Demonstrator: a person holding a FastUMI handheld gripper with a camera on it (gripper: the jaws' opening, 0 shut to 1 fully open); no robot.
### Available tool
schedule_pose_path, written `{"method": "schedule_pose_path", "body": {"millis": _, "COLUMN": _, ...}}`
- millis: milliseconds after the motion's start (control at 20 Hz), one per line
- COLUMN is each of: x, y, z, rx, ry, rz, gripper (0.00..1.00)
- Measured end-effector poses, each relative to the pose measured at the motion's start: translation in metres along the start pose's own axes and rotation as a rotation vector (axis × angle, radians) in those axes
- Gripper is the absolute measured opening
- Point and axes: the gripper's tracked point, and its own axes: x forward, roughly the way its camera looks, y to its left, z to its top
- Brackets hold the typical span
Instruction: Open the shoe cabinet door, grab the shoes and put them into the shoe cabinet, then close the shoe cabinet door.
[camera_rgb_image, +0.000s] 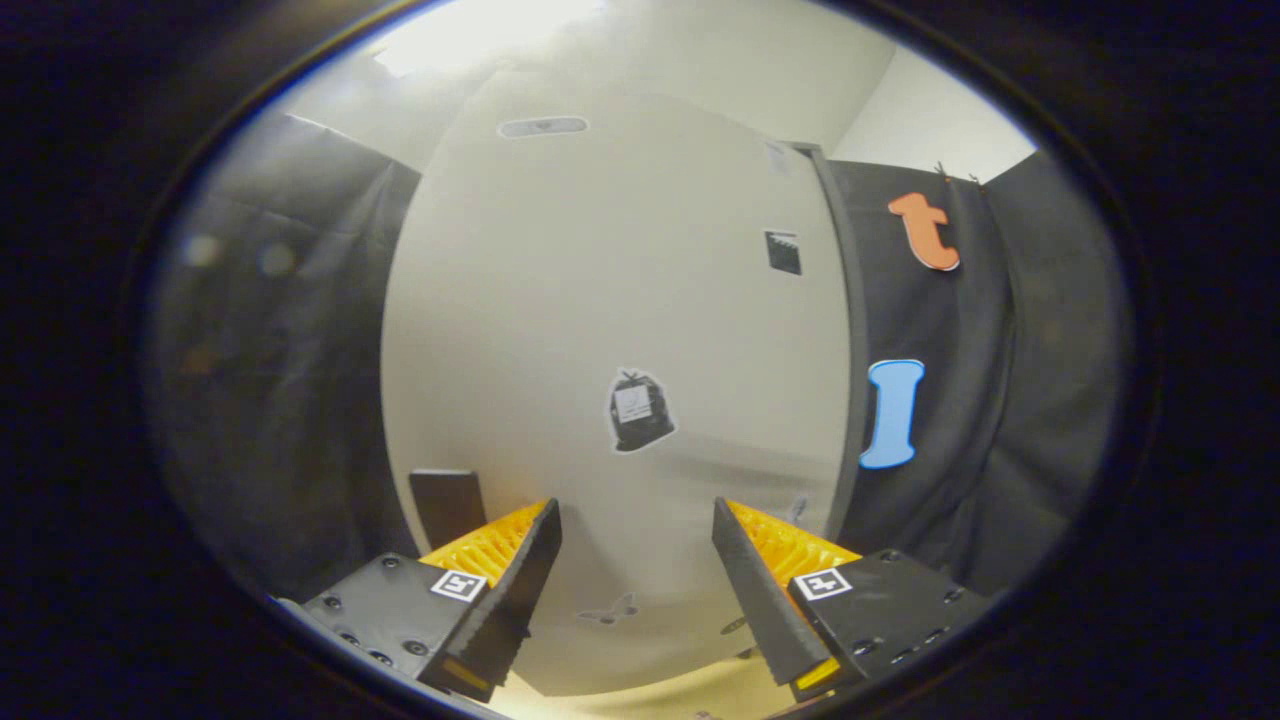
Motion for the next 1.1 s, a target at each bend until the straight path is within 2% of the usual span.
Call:
{"method": "schedule_pose_path", "body": {"millis": 200, "x": 0.027, "y": 0.021, "z": -0.005, "rx": 0.006, "ry": 0.01, "rz": 0.014, "gripper": 0.95}}
{"method": "schedule_pose_path", "body": {"millis": 700, "x": 0.074, "y": 0.024, "z": -0.001, "rx": 0.029, "ry": -0.013, "rz": -0.088, "gripper": 0.94}}
{"method": "schedule_pose_path", "body": {"millis": 1100, "x": 0.086, "y": 0.025, "z": -0.007, "rx": 0.051, "ry": -0.028, "rz": -0.159, "gripper": 0.94}}
